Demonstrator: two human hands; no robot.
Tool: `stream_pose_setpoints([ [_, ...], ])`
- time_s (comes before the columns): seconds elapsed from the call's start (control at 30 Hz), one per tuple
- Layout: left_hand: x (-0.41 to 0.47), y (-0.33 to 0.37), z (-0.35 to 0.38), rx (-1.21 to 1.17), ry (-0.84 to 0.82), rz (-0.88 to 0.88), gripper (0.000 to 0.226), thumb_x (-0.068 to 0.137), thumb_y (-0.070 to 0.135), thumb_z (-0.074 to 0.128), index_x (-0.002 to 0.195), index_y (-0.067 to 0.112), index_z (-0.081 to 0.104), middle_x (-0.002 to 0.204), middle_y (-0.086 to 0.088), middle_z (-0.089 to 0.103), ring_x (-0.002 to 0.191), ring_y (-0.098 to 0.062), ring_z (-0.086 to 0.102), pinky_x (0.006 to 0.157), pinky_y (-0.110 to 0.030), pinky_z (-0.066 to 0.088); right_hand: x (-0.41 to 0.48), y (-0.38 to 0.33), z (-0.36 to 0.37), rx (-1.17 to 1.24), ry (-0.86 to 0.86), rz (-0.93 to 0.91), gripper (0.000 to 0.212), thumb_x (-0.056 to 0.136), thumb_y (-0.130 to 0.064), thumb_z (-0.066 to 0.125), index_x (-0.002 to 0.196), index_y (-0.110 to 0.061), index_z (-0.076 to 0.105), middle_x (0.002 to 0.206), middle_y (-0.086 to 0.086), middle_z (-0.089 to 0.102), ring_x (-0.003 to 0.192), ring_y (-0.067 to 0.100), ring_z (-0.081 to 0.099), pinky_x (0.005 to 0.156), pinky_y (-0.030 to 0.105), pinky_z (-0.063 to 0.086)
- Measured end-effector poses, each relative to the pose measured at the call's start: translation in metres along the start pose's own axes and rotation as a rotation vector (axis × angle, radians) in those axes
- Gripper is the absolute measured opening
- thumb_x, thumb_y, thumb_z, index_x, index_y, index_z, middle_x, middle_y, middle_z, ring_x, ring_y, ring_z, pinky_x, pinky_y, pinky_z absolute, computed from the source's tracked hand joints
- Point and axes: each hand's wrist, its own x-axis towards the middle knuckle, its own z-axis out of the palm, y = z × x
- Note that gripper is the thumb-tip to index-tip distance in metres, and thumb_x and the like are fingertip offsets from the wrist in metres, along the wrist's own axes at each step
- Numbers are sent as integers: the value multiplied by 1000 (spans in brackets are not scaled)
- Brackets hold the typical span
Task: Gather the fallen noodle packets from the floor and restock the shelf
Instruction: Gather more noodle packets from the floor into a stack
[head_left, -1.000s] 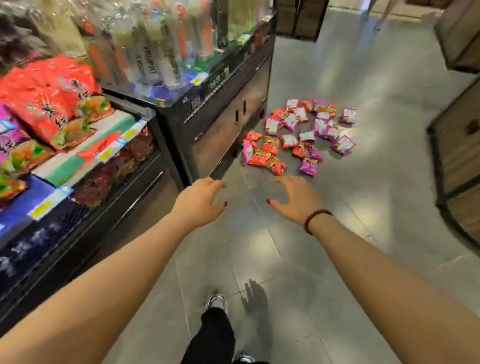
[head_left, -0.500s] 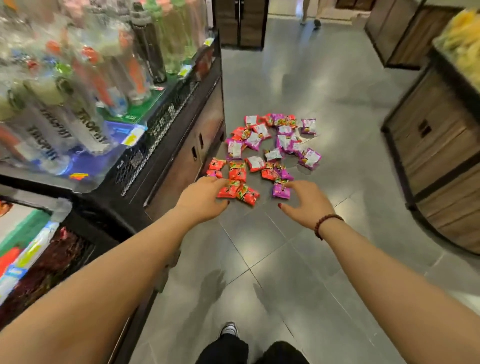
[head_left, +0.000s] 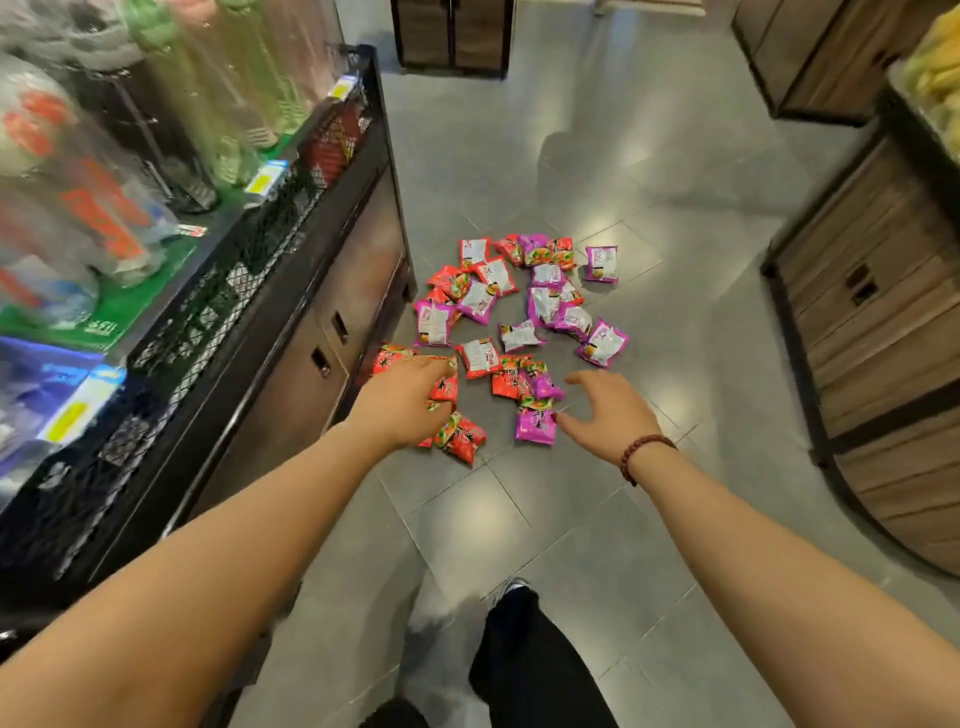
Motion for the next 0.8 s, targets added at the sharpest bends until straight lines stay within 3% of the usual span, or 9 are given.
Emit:
stream_pose_setpoints([
  [0.47, 205, -6, 11, -21, -100, -51, 41, 89, 32, 61, 127, 18, 57, 125, -3, 60, 119, -22, 52, 89, -38, 49, 190, 78, -33, 44, -114, 6, 56, 88, -42, 61, 137, -20, 44, 139, 6, 48, 129, 24, 41, 107, 36, 37],
  [0.8, 340, -36, 19, -65, -204, -91, 52, 87, 36, 57, 137, 22, 49, 127, -9, 58, 118, -29, 53, 93, -41, 49, 316, 116, -37, 59, -144, 55, 53, 87, -40, 63, 134, -21, 48, 135, 5, 51, 124, 23, 45, 101, 33, 38],
])
